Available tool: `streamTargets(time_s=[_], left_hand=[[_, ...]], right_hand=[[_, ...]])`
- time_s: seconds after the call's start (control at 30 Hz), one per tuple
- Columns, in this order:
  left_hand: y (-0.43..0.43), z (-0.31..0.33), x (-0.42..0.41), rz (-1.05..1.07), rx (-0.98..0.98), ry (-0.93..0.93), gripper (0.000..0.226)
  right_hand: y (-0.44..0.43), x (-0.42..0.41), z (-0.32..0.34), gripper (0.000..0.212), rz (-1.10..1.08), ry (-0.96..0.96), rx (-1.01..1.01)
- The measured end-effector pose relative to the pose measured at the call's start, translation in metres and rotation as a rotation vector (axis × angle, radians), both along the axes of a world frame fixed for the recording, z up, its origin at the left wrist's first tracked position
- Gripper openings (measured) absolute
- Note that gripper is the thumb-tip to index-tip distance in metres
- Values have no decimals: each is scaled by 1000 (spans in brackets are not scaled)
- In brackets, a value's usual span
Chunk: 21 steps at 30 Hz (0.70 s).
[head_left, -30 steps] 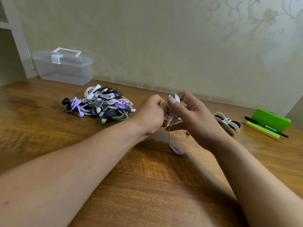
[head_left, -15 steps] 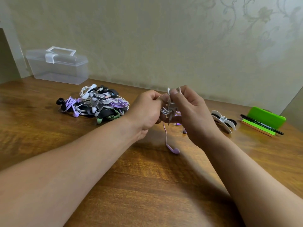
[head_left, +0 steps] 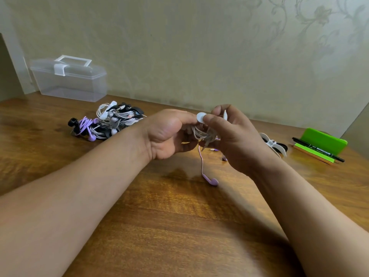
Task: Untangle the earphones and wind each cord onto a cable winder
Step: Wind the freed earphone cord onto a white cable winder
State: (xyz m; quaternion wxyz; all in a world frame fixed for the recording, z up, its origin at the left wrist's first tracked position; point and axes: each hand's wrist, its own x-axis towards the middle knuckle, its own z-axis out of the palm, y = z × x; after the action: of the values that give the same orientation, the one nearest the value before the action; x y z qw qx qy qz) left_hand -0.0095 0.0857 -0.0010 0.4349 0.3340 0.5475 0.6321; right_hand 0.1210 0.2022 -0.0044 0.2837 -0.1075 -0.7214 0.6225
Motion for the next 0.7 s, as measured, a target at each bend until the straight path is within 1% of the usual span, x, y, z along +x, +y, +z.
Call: streamTargets(time_s=[0.17,0.27,0.33,0.43,0.5,0.57,0.63,0.7], left_hand=[[0,-1,0,-35,8,18,19],[0,0,0,-34,7,17,20],[1,-1,0,-22,9,21,18],[2,-1,3,8,21,60,13],[4,-2,8,64,31,159,11],[8,-5,11,138,39,315,15],[11,-8,11,175,50,424,14],[11,-9,9,164,53,472,10]], right_hand=[[1,2,1,28,30,-22,-34],[1,2,1,32,34,-17,-47],[-1,2,1,37,23,-29,-39],[-3,2,1,38,-9,-53,3],[-4,3,2,35,-44,-72,38],[-7,4,2,31,-99,-99,108],[-8,4,1,29,-197,-132,241],[-9,2,-2,30,-264,-149,363]])
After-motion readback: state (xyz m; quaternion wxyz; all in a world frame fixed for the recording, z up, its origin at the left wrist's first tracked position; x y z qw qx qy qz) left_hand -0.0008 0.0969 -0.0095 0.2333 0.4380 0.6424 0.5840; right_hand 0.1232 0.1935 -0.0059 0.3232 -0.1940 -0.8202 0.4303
